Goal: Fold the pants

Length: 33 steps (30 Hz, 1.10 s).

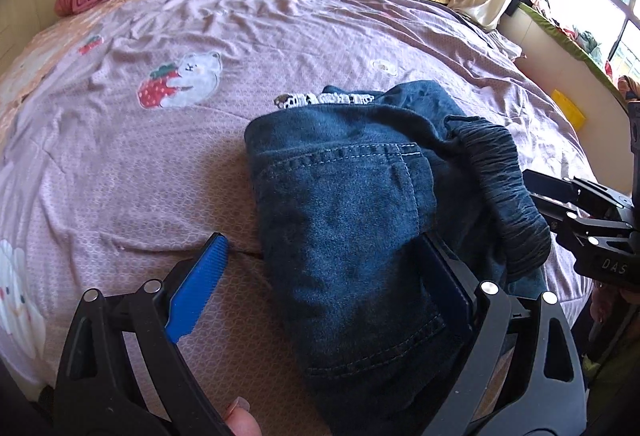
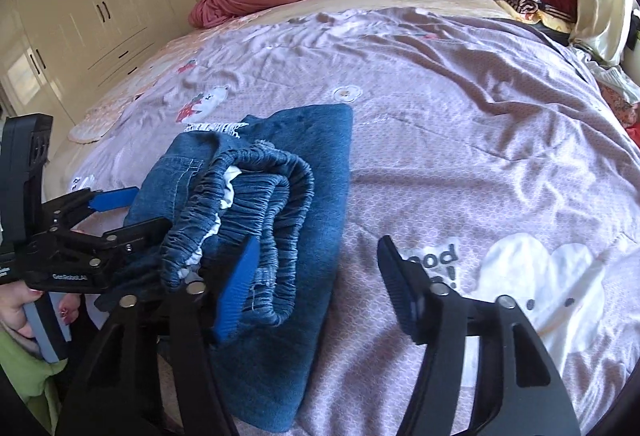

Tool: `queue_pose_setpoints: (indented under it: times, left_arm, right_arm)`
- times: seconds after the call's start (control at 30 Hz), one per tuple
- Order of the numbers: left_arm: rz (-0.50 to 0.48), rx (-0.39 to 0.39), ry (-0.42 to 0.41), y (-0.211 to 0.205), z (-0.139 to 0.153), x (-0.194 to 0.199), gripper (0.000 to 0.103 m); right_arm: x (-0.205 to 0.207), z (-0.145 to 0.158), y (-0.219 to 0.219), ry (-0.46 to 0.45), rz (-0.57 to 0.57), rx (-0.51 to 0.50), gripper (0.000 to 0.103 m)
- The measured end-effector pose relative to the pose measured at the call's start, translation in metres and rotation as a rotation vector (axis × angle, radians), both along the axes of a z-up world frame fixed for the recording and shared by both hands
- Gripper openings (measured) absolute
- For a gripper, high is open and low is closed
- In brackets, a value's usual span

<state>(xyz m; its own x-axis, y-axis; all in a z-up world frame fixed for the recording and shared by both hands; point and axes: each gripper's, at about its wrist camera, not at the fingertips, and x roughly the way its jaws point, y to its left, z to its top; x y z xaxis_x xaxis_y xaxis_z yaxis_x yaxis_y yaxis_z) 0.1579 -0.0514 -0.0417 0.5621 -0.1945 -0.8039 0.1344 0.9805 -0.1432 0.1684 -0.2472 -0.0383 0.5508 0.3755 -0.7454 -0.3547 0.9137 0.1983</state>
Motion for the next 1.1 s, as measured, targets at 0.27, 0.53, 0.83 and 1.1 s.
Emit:
queue_pose_setpoints:
  times: [0.27, 0.53, 0.83, 1.1]
  left_arm:
    - [-0.011, -0.028, 0.008, -0.002, -0.006, 0.003, 0.081]
    - [-0.043, -0.032, -0.01, -0.015, 0.0, 0.002, 0.037]
    - [-0.049, -0.048, -0.063, -0.016, 0.022, -0.005, 0.021]
    - [-0.038, -0.054, -0.108, -0.013, 0.043, -0.008, 0.02]
  right_arm:
    - [0.009, -0.011, 0.003, 0.039, 0.024, 0.047, 0.05]
    - [0.009, -0.014, 0.014, 0.031, 0.069, 0.075, 0.024]
    - [-0.007, 0.014, 0.024, -0.059, 0.068, 0.082, 0.012]
    - [-0.011, 0.034, 0.033, -0.099, 0.075, 0.078, 0.011]
